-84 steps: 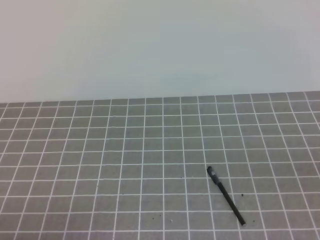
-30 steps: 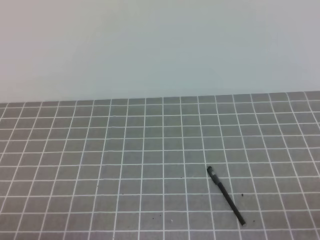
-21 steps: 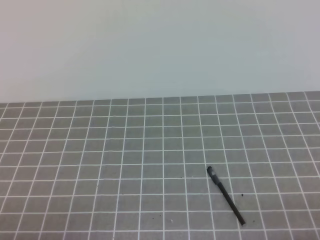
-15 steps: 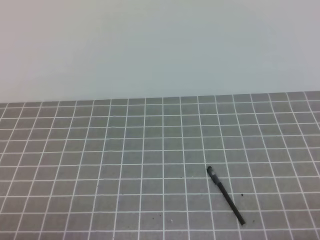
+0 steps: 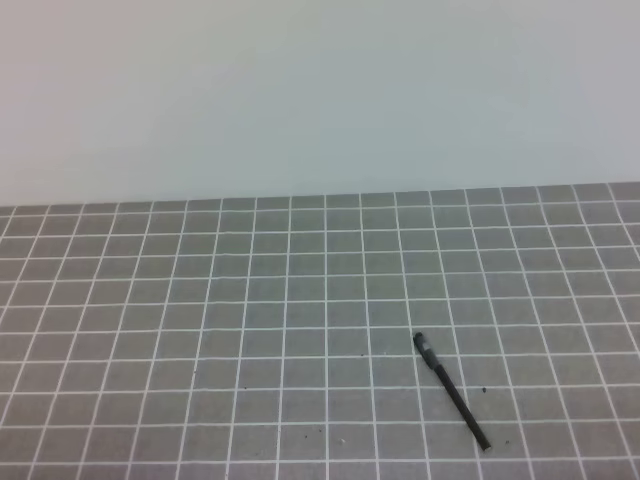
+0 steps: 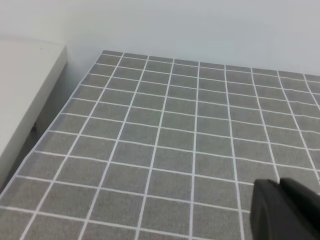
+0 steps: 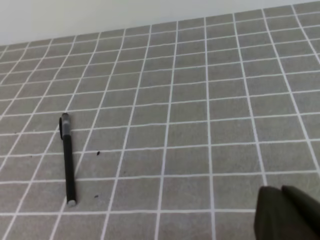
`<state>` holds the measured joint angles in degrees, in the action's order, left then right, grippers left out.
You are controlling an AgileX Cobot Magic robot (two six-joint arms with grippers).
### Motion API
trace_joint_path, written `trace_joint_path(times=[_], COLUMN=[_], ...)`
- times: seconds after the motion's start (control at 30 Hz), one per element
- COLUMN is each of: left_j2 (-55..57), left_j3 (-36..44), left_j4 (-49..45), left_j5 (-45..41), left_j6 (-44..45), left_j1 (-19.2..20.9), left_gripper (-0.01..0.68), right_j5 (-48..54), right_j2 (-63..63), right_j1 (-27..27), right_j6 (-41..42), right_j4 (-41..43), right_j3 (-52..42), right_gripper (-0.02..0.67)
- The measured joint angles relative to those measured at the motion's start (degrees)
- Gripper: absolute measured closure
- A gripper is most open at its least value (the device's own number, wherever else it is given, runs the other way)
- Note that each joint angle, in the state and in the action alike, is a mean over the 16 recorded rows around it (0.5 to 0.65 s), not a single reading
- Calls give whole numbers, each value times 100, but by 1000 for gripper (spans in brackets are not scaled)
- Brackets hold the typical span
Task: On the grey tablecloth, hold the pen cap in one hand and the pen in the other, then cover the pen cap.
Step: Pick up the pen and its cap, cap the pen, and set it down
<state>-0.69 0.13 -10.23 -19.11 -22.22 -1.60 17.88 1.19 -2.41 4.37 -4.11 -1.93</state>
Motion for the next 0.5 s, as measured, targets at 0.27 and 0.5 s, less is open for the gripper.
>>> trace_joint_path(times=[0.27,0.5], left_j2=[4,6], left_j3=[0,0], left_j4=[-2,-4], left_j5=[0,0], left_j6=[0,0], left_j1=[0,0], left_gripper=[675,675], right_j5=[2,1], right_j2=[40,35], right_j1=[0,0], right_j6=[0,0], right_j4=[-32,-32], right_j3=[1,1], right_gripper=[652,652])
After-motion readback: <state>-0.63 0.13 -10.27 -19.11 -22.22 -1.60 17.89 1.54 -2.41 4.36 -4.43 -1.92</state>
